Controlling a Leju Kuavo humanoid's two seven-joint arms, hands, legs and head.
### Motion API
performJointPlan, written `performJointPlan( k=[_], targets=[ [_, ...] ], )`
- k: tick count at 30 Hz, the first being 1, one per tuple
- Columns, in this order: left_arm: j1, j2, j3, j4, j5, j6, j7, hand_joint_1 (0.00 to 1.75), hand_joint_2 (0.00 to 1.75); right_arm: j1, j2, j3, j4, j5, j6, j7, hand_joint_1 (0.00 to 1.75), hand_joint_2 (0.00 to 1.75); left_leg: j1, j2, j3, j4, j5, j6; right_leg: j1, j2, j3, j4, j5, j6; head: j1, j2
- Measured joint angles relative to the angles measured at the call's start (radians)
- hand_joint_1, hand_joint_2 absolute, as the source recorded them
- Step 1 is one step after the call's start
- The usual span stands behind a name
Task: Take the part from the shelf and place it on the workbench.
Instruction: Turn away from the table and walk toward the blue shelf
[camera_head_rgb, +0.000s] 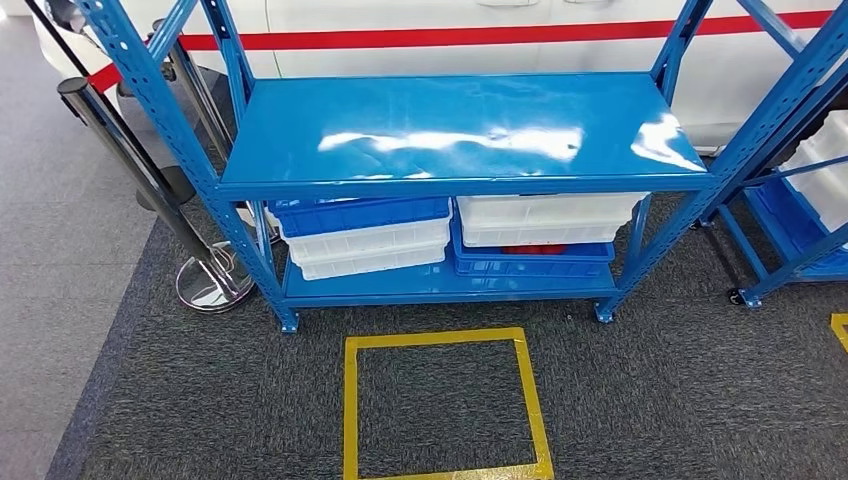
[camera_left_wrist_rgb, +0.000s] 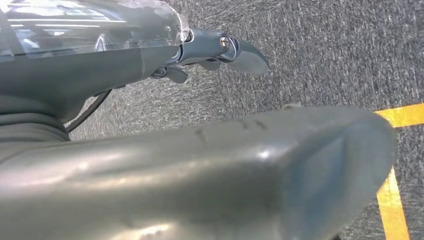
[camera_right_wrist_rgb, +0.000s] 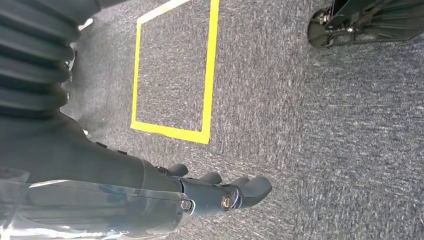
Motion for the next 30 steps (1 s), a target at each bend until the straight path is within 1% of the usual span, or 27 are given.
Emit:
performJointPlan(
  k=[1,3,4,5,7,8,9,10,11,12,13,14,15,16,17,18,19,20,21,22,23,24,25,26,27,29,30],
  targets=[
    [0.0,0.0,0.002,0.0,0.002,0.003,0.0,0.0,0.0,0.001,0.0,0.0,0.0,0.001,0.0,0.0,0.0,1.75,0.001,-0.001,0.001,-0.004,-0.004,0.006,0.0,0.0,0.001,0.005,0.004,0.004,0.0,0.0],
    [0.001,0.0,0.003,0.0,0.002,0.007,0.001,0.0,0.0,0.001,0.001,0.0,0.0,0.004,0.0,0.002,0.0,1.75,0.005,-0.004,0.016,-0.018,-0.012,0.019,-0.001,-0.001,-0.003,0.033,0.007,0.012,0.0,0.0],
    [0.001,-0.001,0.004,0.0,0.002,0.008,0.002,0.0,0.0,0.001,0.001,0.0,0.0,0.005,0.0,0.004,0.0,1.75,0.007,-0.006,0.026,-0.022,-0.018,0.024,-0.002,-0.002,-0.016,0.059,-0.003,0.014,0.0,0.0],
    [0.001,-0.001,0.006,0.0,0.002,0.009,0.003,0.0,0.0,0.001,0.001,0.0,0.0,0.006,0.0,0.005,0.0,1.75,0.009,-0.006,0.036,-0.026,-0.021,0.027,-0.003,-0.002,-0.04,0.099,-0.023,0.016,0.0,0.0],
    [0.002,-0.001,0.009,0.0,0.002,0.011,0.006,0.0,0.0,0.001,0.001,0.0,0.0,0.008,0.0,0.008,0.0,1.75,0.01,-0.005,0.045,-0.027,-0.03,0.027,-0.004,-0.001,-0.111,0.21,-0.075,0.02,0.001,0.0],
    [0.003,-0.001,0.01,0.0,0.002,0.012,0.008,0.0,0.0,0.002,0.001,0.0,0.0,0.01,0.0,0.01,0.0,1.75,0.01,-0.005,0.05,-0.026,-0.034,0.024,-0.006,-0.002,-0.146,0.258,-0.091,0.023,0.0,0.0],
    [0.004,-0.001,0.01,0.0,0.002,0.013,0.01,0.0,0.0,0.004,0.001,0.0,0.0,0.012,0.0,0.012,0.0,1.75,0.012,-0.005,0.057,-0.026,-0.04,0.021,-0.008,-0.002,-0.168,0.28,-0.089,0.026,0.0,0.0],
    [0.006,-0.001,0.011,0.0,0.001,0.014,0.013,0.0,0.0,0.006,0.001,0.0,0.0,0.013,0.0,0.014,0.0,1.75,0.014,-0.006,0.066,-0.025,-0.046,0.016,-0.011,-0.002,-0.172,0.269,-0.066,0.028,0.0,0.0],
    [0.008,-0.002,0.011,0.0,0.001,0.015,0.014,0.0,0.0,0.008,0.001,0.0,0.0,0.014,-0.001,0.015,0.0,1.75,0.018,-0.006,0.079,-0.025,-0.054,0.01,-0.014,-0.003,-0.158,0.223,-0.025,0.031,0.0,0.0],
    [0.009,-0.003,0.012,0.0,0.0,0.015,0.015,0.0,0.0,0.011,0.001,0.0,0.0,0.014,-0.001,0.016,0.0,1.75,0.022,-0.006,0.092,-0.025,-0.063,0.002,-0.017,-0.004,-0.135,0.158,0.02,0.033,0.001,0.0],
    [0.009,-0.004,0.012,0.0,-0.002,0.015,0.015,0.0,0.0,0.013,0.001,0.0,0.0,0.014,-0.001,0.017,0.0,1.75,0.024,-0.005,0.105,-0.024,-0.072,-0.007,-0.017,-0.005,-0.115,0.1,0.046,0.035,0.001,0.0],
    [0.008,-0.004,0.012,0.0,-0.004,0.015,0.015,0.0,0.0,0.014,0.002,0.0,0.001,0.013,-0.002,0.017,0.0,1.31,0.025,-0.004,0.114,-0.025,-0.081,-0.016,-0.015,-0.006,-0.101,0.06,0.057,0.028,0.0,0.0],
    [0.006,-0.005,0.013,0.0,-0.006,0.015,0.015,0.0,0.0,0.014,0.002,0.0,0.002,0.012,-0.003,0.017,0.0,0.87,0.024,-0.003,0.121,-0.029,-0.088,-0.024,-0.012,-0.006,-0.095,0.04,0.056,0.019,0.0,0.0],
    [0.005,-0.005,0.013,0.0,-0.009,0.015,0.015,0.0,0.0,0.014,0.002,0.0,0.002,0.01,-0.004,0.017,0.0,0.44,0.023,-0.002,0.128,-0.031,-0.089,-0.032,-0.008,-0.006,-0.093,0.034,0.043,0.006,0.0,0.0],
    [0.003,-0.005,0.013,0.0,-0.011,0.015,0.015,0.0,0.0,0.013,0.002,0.0,0.002,0.008,-0.004,0.017,0.0,0.0,0.023,-0.002,0.134,-0.028,-0.088,-0.039,-0.008,-0.004,-0.083,0.031,0.038,-0.008,-0.001,0.0],
    [0.002,-0.006,0.013,0.0,-0.012,0.015,0.015,0.0,0.0,0.015,0.002,-0.001,0.002,0.006,-0.005,0.017,0.0,0.0,0.024,-0.001,0.131,-0.007,-0.078,-0.044,-0.008,-0.003,-0.069,0.025,0.032,-0.017,-0.001,0.0],
    [0.002,-0.006,0.013,0.0,-0.012,0.014,0.015,0.0,0.0,0.017,0.002,-0.001,0.002,0.005,-0.005,0.017,0.0,0.0,0.025,-0.001,0.114,0.035,-0.063,-0.049,-0.008,-0.003,-0.053,0.02,0.022,-0.025,-0.001,0.0],
    [0.001,-0.006,0.013,0.0,-0.013,0.014,0.015,0.0,0.0,0.018,0.002,-0.001,0.002,0.004,-0.005,0.017,0.0,0.0,0.026,-0.001,0.08,0.093,-0.051,-0.053,-0.007,-0.002,-0.033,0.014,0.013,-0.032,-0.001,0.0],
    [0.002,-0.006,0.013,0.0,-0.012,0.014,0.015,0.0,0.0,0.02,0.002,-0.001,0.002,0.003,-0.005,0.017,0.0,0.0,0.027,-0.001,0.033,0.159,-0.051,-0.055,-0.006,-0.003,-0.015,0.009,0.003,-0.037,-0.001,0.0],
    [0.003,-0.006,0.013,0.0,-0.013,0.013,0.015,0.0,0.0,0.02,0.002,-0.001,0.002,0.003,-0.005,0.017,0.0,0.0,0.026,-0.001,-0.015,0.215,-0.072,-0.055,-0.004,-0.002,0.003,0.004,-0.006,-0.041,-0.001,0.0],
    [0.004,-0.006,0.013,0.0,-0.014,0.01,0.017,0.0,0.0,0.02,0.002,-0.001,0.002,0.003,-0.005,0.016,0.0,0.0,0.026,-0.001,-0.058,0.253,-0.109,-0.054,-0.002,0.001,0.022,0.0,-0.016,-0.043,-0.001,0.0],
    [0.006,-0.006,0.013,0.0,-0.017,0.008,0.018,0.0,0.0,0.019,0.002,-0.001,0.002,0.003,-0.005,0.016,0.0,0.0,0.025,-0.002,-0.091,0.267,-0.151,-0.051,0.001,0.005,0.042,-0.004,-0.026,-0.044,-0.001,0.0],
    [0.007,-0.006,0.013,0.0,-0.021,0.004,0.02,0.0,0.0,0.019,0.002,-0.002,0.002,0.003,-0.005,0.016,0.0,0.0,0.023,-0.002,-0.113,0.257,-0.182,-0.046,0.005,0.009,0.064,-0.007,-0.039,-0.045,-0.001,0.0],
    [0.007,-0.006,0.012,0.0,-0.025,0.001,0.021,0.0,0.0,0.018,0.002,-0.002,0.002,0.003,-0.005,0.016,0.0,0.0,0.02,-0.003,-0.125,0.227,-0.184,-0.037,0.01,0.012,0.085,-0.011,-0.053,-0.046,-0.001,0.0],
    [0.008,-0.007,0.011,0.0,-0.028,-0.001,0.022,0.0,0.0,0.018,0.002,-0.002,0.002,0.003,-0.006,0.015,0.0,0.0,0.014,-0.004,-0.13,0.177,-0.147,-0.022,0.015,0.013,0.106,-0.014,-0.067,-0.047,-0.001,0.0],
    [0.011,-0.005,0.01,0.0,-0.033,-0.003,0.022,0.0,0.0,0.02,0.006,-0.002,0.004,0.003,-0.007,0.012,0.0,0.0,-0.005,-0.018,-0.13,0.078,0.005,0.011,0.024,0.017,0.14,-0.016,-0.096,-0.047,0.0,0.0],
    [0.013,-0.004,0.009,0.0,-0.036,-0.003,0.022,0.0,0.0,0.018,0.008,-0.003,0.005,0.004,-0.009,0.01,0.0,0.0,-0.013,-0.026,-0.126,0.049,0.068,0.021,0.025,0.021,0.152,-0.016,-0.11,-0.045,0.0,0.0]
  ],
)
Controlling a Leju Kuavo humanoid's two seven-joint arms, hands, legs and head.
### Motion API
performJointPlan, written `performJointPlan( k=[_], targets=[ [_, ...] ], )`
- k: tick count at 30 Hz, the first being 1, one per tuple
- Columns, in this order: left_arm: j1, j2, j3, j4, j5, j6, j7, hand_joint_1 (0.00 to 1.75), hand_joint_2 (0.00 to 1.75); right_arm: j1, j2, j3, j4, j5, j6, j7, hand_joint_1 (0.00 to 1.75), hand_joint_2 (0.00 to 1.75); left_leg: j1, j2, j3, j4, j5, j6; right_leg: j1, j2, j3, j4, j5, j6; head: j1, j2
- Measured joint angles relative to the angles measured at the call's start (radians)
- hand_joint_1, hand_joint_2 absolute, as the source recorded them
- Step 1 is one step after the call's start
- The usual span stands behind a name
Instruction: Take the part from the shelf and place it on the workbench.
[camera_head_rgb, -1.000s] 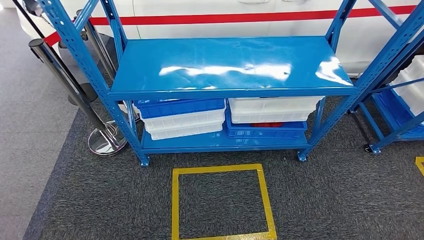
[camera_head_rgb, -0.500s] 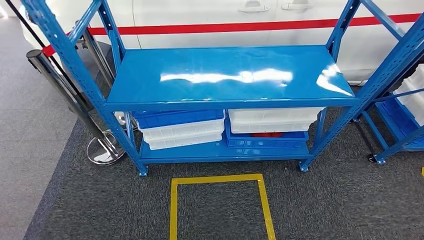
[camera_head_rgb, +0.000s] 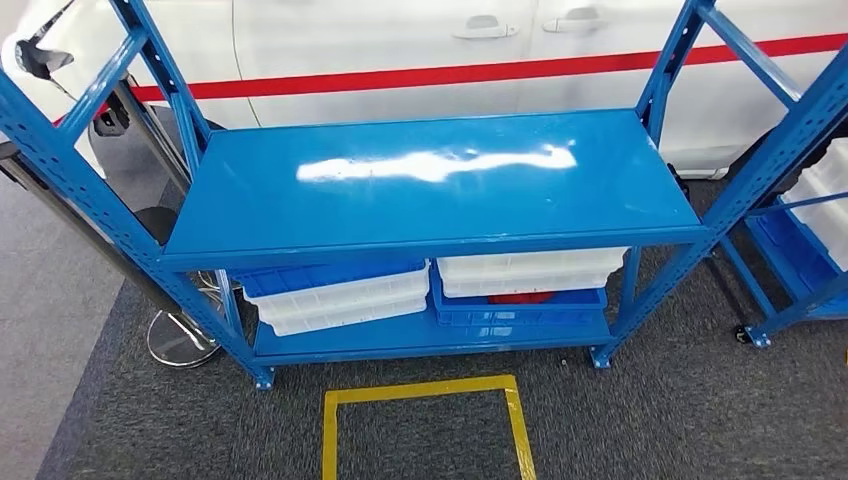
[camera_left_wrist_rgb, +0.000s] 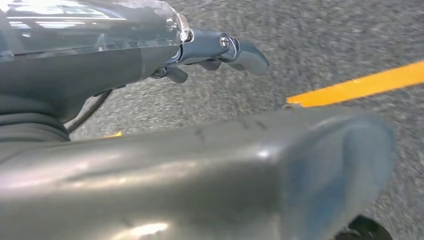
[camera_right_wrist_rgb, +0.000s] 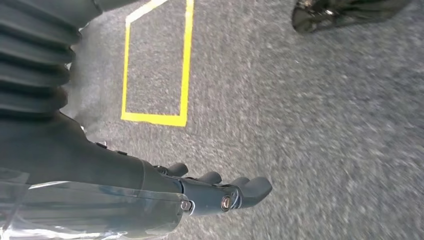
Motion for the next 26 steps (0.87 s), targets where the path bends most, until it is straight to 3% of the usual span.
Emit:
performJointPlan(
  k=[1,4,5,6,8,9,10,11,13,15,18,20,26],
  targets=[
    [0.001,0.001,-0.001,0.0,-0.003,0.0,0.0,0.0,0.0,-0.002,0.002,0.0,0.001,0.0,-0.002,-0.003,0.0,0.0,-0.006,-0.007,0.005,-0.011,0.033,0.003,-0.001,0.005,0.01,-0.001,-0.012,0.003,0.001,0.0],
    [-0.013,-0.002,-0.009,0.0,-0.014,0.002,0.001,0.0,0.0,-0.013,0.0,-0.001,0.0,0.0,-0.004,-0.012,0.0,0.0,-0.005,-0.007,0.031,-0.027,0.027,-0.002,-0.006,0.006,0.031,-0.005,-0.037,0.017,0.001,0.0],
    [-0.018,-0.003,-0.013,0.0,-0.019,0.004,0.002,0.0,0.0,-0.016,0.0,-0.002,-0.001,0.0,-0.004,-0.014,0.0,0.0,-0.001,-0.006,0.039,-0.039,0.026,0.001,-0.007,0.001,0.021,0.017,-0.051,0.022,0.001,0.0],
    [-0.022,-0.004,-0.017,0.0,-0.023,0.005,0.002,0.0,0.0,-0.019,0.0,-0.002,-0.001,0.001,-0.003,-0.017,0.0,0.0,0.003,-0.005,0.046,-0.049,0.024,0.003,-0.009,-0.005,-0.005,0.063,-0.071,0.028,0.001,0.0],
    [-0.024,-0.003,-0.021,0.0,-0.031,0.007,0.003,0.0,0.0,-0.022,0.0,-0.004,-0.001,0.004,-0.001,-0.026,0.0,0.0,0.006,-0.003,0.055,-0.054,0.016,0.005,-0.017,-0.012,-0.095,0.194,-0.115,0.039,0.001,0.0],
    [-0.024,-0.003,-0.023,0.0,-0.033,0.008,0.003,0.0,0.0,-0.021,0.0,-0.004,-0.001,0.006,0.0,-0.031,0.0,0.0,0.007,-0.002,0.059,-0.054,0.011,0.003,-0.021,-0.013,-0.138,0.246,-0.121,0.045,0.001,0.0],
    [-0.022,-0.004,-0.025,0.0,-0.035,0.007,0.003,0.0,0.0,-0.02,-0.001,-0.004,-0.001,0.008,0.0,-0.035,0.0,0.0,0.009,-0.002,0.065,-0.054,0.006,0.001,-0.026,-0.014,-0.166,0.267,-0.105,0.051,0.001,0.0],
    [-0.02,-0.004,-0.028,0.0,-0.035,0.007,0.003,0.0,0.0,-0.019,-0.002,-0.004,-0.001,0.01,0.0,-0.039,0.0,0.0,0.012,-0.003,0.071,-0.053,0.0,-0.002,-0.03,-0.014,-0.178,0.251,-0.07,0.056,0.001,0.0],
    [-0.017,-0.006,-0.032,0.0,-0.036,0.007,0.003,0.0,0.0,-0.016,-0.003,-0.005,-0.001,0.012,0.001,-0.043,0.0,0.0,0.017,-0.004,0.083,-0.048,-0.009,-0.011,-0.037,-0.016,-0.162,0.141,0.026,0.064,0.001,0.0],
    [-0.017,-0.007,-0.036,0.0,-0.037,0.009,0.004,0.0,0.0,-0.018,-0.003,-0.005,-0.001,0.014,0.003,-0.044,0.0,0.0,0.017,-0.006,0.085,-0.04,-0.019,-0.024,-0.037,-0.015,-0.145,0.054,0.078,0.058,0.001,0.0],
    [-0.019,-0.006,-0.039,0.0,-0.039,0.014,0.008,0.0,0.0,-0.021,-0.001,-0.005,-0.001,0.016,0.004,-0.045,0.0,0.0,0.013,-0.005,0.085,-0.038,-0.033,-0.026,-0.034,-0.013,-0.144,0.035,0.085,0.042,0.001,0.0],
    [-0.018,-0.006,-0.041,0.0,-0.039,0.016,0.01,0.0,0.0,-0.019,0.0,-0.005,-0.001,0.016,0.005,-0.044,0.0,0.0,0.014,-0.005,0.087,-0.042,-0.029,-0.023,-0.033,-0.012,-0.143,0.034,0.085,0.037,0.001,0.0],
    [-0.016,-0.006,-0.041,0.0,-0.039,0.021,0.012,0.0,0.0,-0.018,0.001,-0.005,-0.001,0.02,0.005,-0.041,0.0,0.0,0.014,-0.005,0.095,-0.049,-0.019,-0.034,-0.032,-0.012,-0.143,0.034,0.084,0.031,0.001,0.0]
  ],
)
